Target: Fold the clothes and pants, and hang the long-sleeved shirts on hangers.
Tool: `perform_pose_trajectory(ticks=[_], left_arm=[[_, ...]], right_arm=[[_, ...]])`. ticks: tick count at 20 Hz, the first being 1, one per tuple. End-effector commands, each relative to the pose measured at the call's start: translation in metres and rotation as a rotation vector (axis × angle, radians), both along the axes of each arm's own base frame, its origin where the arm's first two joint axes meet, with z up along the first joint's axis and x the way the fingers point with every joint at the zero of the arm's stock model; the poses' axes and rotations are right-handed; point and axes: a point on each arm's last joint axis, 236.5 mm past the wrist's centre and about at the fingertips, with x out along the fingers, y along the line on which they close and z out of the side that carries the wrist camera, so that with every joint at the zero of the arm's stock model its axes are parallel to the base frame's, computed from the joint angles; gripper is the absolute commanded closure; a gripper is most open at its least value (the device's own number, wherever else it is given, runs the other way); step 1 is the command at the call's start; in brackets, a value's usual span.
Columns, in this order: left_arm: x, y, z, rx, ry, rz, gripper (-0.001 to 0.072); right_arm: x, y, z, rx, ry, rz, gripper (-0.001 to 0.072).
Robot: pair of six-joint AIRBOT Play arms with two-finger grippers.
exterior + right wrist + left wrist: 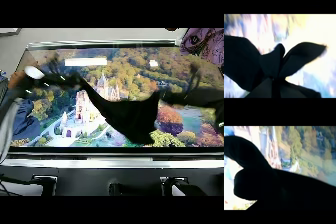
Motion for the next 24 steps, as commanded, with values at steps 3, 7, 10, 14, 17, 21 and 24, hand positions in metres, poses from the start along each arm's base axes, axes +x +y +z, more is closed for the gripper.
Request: perform_pose_trajectory(ticks=[3,7,10,14,17,21,24], left_arm=[[-0.06,0.119,0.205,0.395,-0.367,0.207,0.0694],[-0.157,0.132,0.268,0.435,-0.442,0.25,0.0693],[-0.203,0.13,0.286,0.399,-0.453,0.277,0.0692],[-0.203,0.13,0.282,0.367,-0.423,0.302,0.0692],[-0.17,0.123,0.223,0.354,-0.255,0.264,0.0692],[-0.11,0.105,0.096,0.355,0.002,0.194,0.0692],[-0.061,0.084,-0.009,0.356,0.099,0.175,0.0692]], right_arm=[[-0.028,-0.024,0.213,-0.219,-0.4,-0.018,0.0683],[-0.107,-0.043,0.303,-0.346,-0.614,-0.1,0.0683],[-0.148,-0.049,0.335,-0.345,-0.718,-0.168,0.0683],[-0.122,-0.061,0.357,-0.292,-0.793,-0.252,0.0684],[-0.041,-0.07,0.33,-0.21,-0.721,-0.297,0.0684],[0.092,-0.061,0.196,-0.106,-0.411,-0.246,0.0683],[0.158,-0.03,0.071,-0.047,-0.167,-0.174,0.0683]])
